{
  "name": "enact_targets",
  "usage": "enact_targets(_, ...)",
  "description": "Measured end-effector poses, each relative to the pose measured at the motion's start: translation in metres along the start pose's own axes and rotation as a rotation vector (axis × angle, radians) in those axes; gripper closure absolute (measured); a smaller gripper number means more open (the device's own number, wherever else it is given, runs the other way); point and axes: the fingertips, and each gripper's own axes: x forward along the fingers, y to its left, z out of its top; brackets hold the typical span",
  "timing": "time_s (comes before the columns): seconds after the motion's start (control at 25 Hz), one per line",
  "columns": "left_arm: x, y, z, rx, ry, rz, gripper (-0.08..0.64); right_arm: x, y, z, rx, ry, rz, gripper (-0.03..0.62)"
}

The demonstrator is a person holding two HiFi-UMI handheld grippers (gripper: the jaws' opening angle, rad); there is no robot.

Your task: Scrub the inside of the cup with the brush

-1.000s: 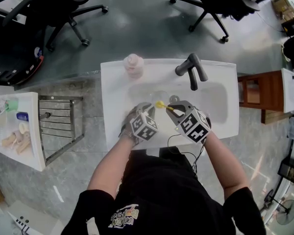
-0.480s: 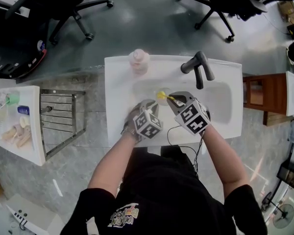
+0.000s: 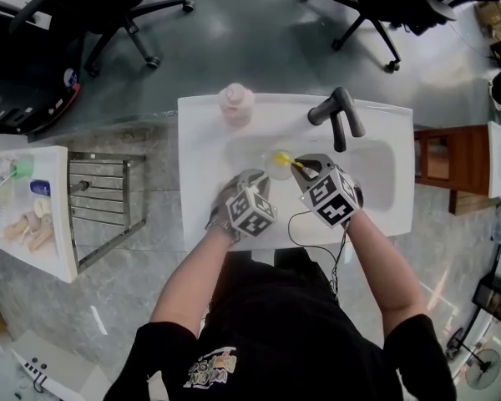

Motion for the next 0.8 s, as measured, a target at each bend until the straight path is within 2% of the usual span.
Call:
enact_targets(0.2,0.001,0.0,0.001,0.001,0.002,0.004,0.512,-0.004,0.003,-0.009,-0.013,0.035,0.022,0.555)
enact_targets(0.52,-0.001,0.0,0.0,-0.005,0.003,0.005,0.512,-0.008,0.025,-0.013,-0.028,0.065,0.115,0.555)
enact_targets(0.8,-0.001,0.001,0.0,-0.01,0.004,0.009,0.512,-0.006,0.035,-0.006,0.008,0.018,0.159,0.554)
